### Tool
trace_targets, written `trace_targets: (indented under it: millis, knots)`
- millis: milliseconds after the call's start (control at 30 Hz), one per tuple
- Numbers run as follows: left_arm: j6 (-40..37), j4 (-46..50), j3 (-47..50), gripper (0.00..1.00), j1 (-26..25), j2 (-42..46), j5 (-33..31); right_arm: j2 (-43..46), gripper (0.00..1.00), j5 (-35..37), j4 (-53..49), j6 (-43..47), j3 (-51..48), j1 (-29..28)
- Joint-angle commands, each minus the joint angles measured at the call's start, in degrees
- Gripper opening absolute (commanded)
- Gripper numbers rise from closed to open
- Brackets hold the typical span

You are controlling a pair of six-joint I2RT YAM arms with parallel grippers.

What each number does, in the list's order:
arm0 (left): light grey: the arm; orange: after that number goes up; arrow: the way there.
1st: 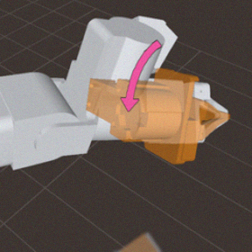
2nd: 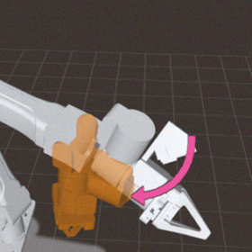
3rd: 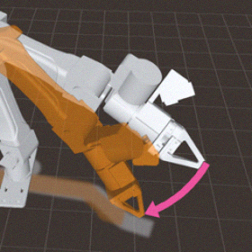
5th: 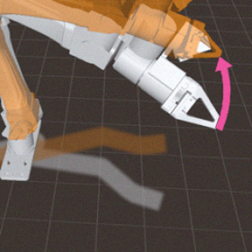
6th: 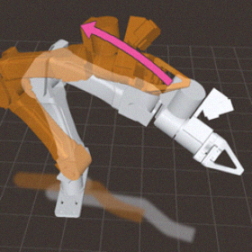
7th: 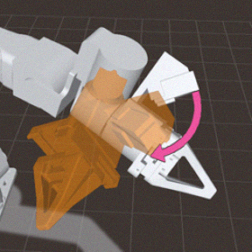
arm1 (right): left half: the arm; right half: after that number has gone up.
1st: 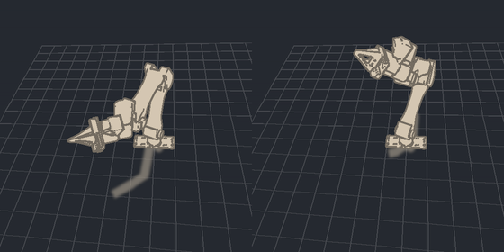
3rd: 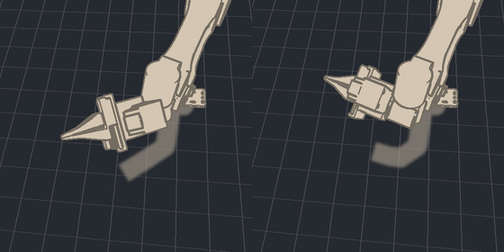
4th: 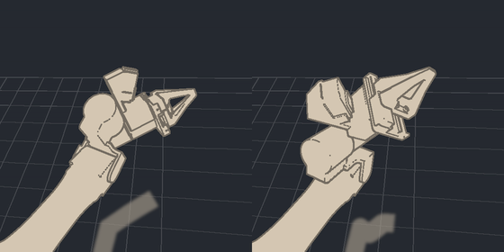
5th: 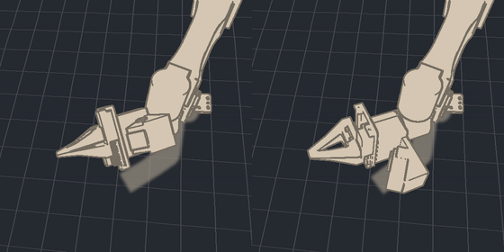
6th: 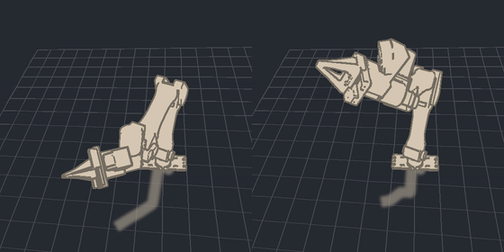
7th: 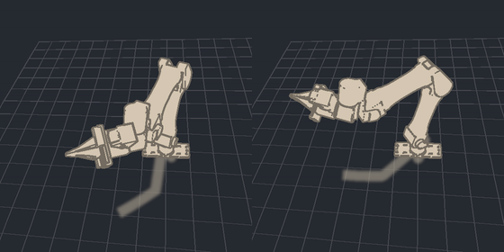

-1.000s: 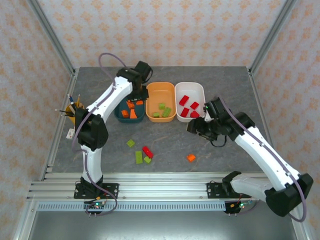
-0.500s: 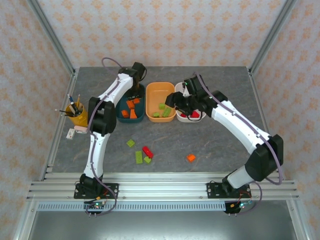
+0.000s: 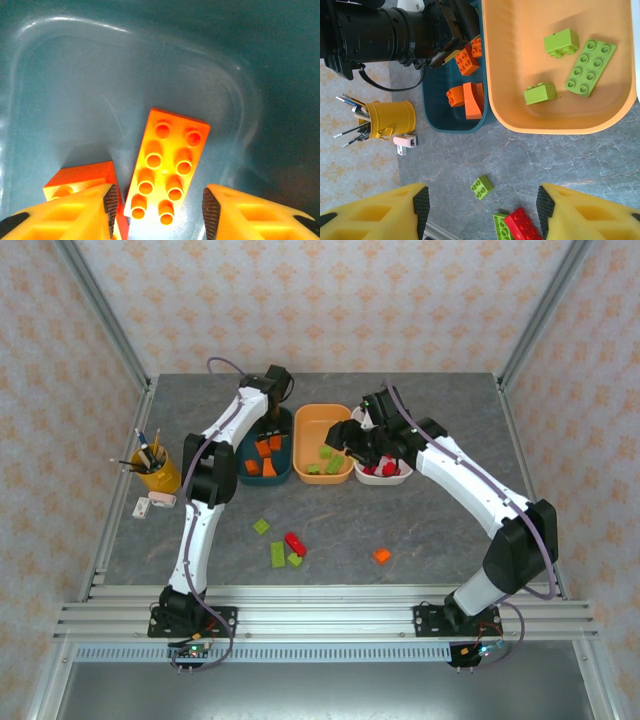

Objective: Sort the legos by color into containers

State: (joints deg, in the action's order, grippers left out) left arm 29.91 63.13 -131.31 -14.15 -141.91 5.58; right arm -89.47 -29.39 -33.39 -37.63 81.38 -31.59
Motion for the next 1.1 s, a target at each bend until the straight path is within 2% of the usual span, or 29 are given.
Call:
trace_targets:
  millis: [0, 200, 400, 567, 800, 1000, 1067]
  knots:
    - [0.1, 1.8, -0.8, 0.58, 0.1, 4.0, 0.3, 0.1, 0.61, 1.0, -2.2, 2.3, 3.6, -0.4]
    - [0.4, 2.4, 1.0, 0.64, 0.0, 11.9, -1.2, 2.4, 0.61, 2.8, -6.8, 5.6, 3.6, -0.6]
    - [3.8, -0.4, 11.7, 0.69, -0.4, 25.7, -2.8, 4.9, 0.61, 6.7, -12.0, 9.8, 2.1, -2.2]
    - [4.8, -3.4, 24.1, 0.77, -2.6, 39.9, -2.0, 6.4, 0.61, 10.0, -15.1, 12.3, 1.1, -5.6]
    - [9.8, -5.7, 47.0, 0.82, -6.9, 61.2, -2.0, 6.3, 0.61, 14.8, -17.1, 14.5, -0.6, -14.6]
    - [16.4, -3.6, 66.6, 0.83, -9.4, 82.6, -3.3, 0.4, 0.61, 16.3, -16.0, 16.5, -1.2, -23.1]
    - [17.5, -1.6, 73.0, 0.86, -9.5, 90.6, -2.8, -3.8, 0.63, 16.1, -15.6, 17.8, -0.5, -25.2]
